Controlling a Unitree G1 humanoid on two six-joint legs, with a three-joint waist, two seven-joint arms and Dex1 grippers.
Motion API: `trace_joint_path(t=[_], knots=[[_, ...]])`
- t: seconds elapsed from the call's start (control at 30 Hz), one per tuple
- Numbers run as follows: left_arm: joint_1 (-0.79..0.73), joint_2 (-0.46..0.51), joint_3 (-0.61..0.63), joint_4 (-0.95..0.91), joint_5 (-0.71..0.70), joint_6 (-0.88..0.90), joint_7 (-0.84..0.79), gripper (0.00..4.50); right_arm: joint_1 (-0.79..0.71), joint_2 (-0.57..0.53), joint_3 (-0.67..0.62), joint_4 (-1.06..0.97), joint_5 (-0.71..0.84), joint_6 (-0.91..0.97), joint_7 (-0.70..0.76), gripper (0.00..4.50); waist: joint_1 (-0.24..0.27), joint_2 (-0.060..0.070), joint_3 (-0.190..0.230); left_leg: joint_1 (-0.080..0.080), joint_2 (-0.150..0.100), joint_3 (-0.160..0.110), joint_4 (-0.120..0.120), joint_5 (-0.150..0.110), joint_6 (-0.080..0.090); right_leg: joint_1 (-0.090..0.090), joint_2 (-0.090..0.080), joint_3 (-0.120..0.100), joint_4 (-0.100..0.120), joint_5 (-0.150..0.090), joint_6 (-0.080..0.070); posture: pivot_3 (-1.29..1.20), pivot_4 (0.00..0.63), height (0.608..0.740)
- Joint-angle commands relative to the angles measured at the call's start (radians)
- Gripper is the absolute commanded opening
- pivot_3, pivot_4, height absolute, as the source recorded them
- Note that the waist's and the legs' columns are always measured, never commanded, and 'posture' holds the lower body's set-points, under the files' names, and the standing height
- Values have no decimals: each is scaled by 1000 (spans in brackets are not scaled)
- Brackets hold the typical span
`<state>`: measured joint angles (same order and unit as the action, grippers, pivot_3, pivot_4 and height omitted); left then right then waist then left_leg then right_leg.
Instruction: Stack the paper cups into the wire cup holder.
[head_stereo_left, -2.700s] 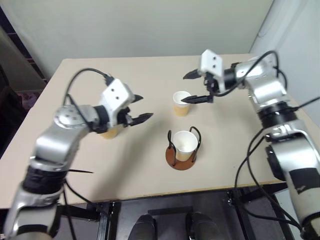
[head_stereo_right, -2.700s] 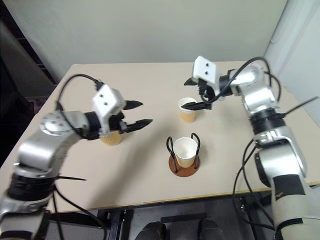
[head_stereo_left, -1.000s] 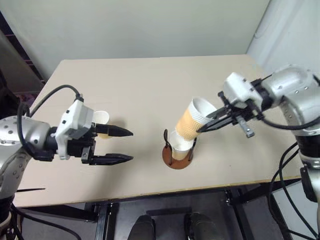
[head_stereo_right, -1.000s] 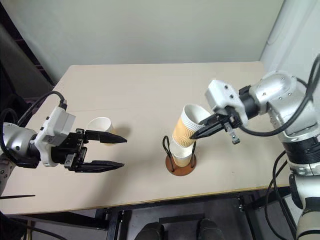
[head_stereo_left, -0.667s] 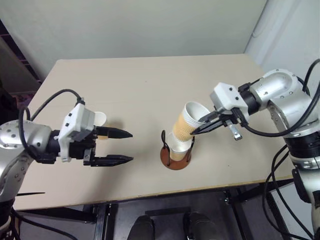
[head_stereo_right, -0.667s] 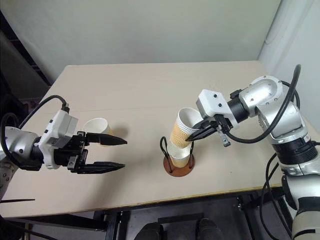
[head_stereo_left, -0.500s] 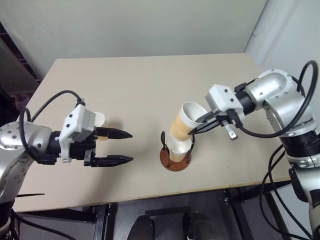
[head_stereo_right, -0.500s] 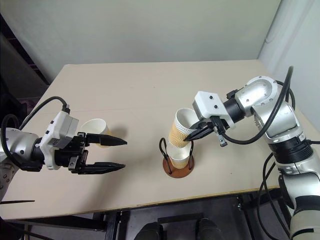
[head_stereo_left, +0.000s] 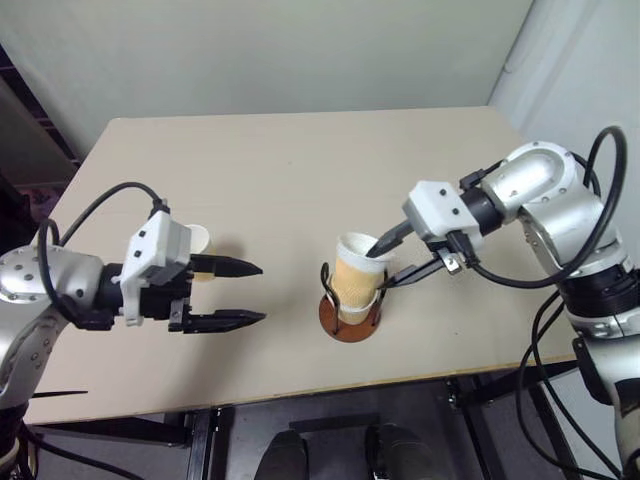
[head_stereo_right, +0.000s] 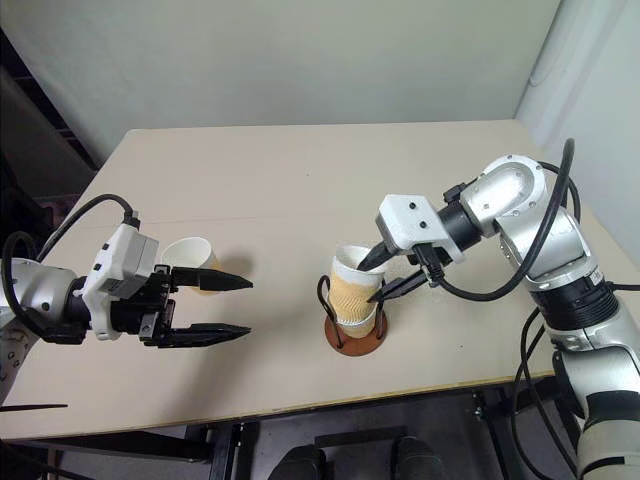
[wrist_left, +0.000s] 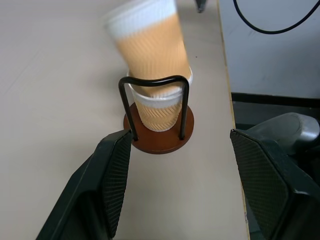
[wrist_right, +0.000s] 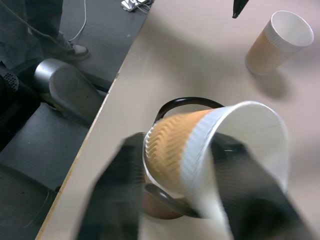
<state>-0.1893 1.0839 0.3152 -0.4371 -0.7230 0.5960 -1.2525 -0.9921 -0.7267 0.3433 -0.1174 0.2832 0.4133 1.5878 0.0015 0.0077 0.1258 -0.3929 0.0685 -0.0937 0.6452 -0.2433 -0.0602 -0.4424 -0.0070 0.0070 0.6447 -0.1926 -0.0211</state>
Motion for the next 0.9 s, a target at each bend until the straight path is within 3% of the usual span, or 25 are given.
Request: trace_joint_path(t=[0.03, 0.13, 0.3, 0.43, 0.5, 0.6, 0.73, 0.9], knots=[[1, 18, 39, -8, 9, -15, 9, 3367, -6, -1, -14, -13, 0, -9, -8, 3511, 0, 0, 0, 0, 0, 0, 0, 0, 0, 0, 0, 0, 0, 0, 0, 0, 150, 740], [-2, 17, 35, -6, 15, -17, 13, 3367, -7, 2, -18, -13, 4, -7, -9, 4475, 0, 0, 0, 0, 0, 0, 0, 0, 0, 0, 0, 0, 0, 0, 0, 0, 150, 740], [-5, 31, 51, 23, 42, -34, 15, 3367, -13, -24, -40, -2, 35, -12, 17, 4475, 0, 0, 0, 0, 0, 0, 0, 0, 0, 0, 0, 0, 0, 0, 0, 0, 150, 740], [-27, 68, 65, 127, 147, -80, 63, 3367, -68, -31, -121, 106, 101, -2, 24, 4475, 0, 0, 0, 0, 0, 0, 0, 0, 0, 0, 0, 0, 0, 0, 0, 0, 150, 740], [-59, 110, 22, 228, 271, -117, 135, 3367, -127, 25, -180, 203, 118, 41, -79, 4475, 0, 0, 0, 0, 0, 0, 0, 0, 0, -1, 0, 1, 0, 0, 0, 0, 150, 740], [-116, 176, -72, 394, 442, -212, 184, 3367, -202, 159, -196, 333, 15, 41, -356, 4475, -5, 0, 0, 2, 1, 0, -2, 0, 0, -3, 1, 2, 0, 1, -4, 0, 150, 740], [-181, 189, -175, 479, 514, -305, 126, 3367, -181, 206, -171, 319, -22, 15, -396, 4475, 0, -2, -1, 4, 1, -2, -11, 0, 0, -6, 1, 2, 1, 2, -6, 0, 150, 740], [-269, 155, -271, 548, 586, -367, 109, 3367, -162, 211, -169, 285, -27, 22, -401, 4475, 10, -2, -1, -13, 1, -4, -9, 3, -5, -18, 0, -1, 2, 3, -4, 0, 150, 740]])
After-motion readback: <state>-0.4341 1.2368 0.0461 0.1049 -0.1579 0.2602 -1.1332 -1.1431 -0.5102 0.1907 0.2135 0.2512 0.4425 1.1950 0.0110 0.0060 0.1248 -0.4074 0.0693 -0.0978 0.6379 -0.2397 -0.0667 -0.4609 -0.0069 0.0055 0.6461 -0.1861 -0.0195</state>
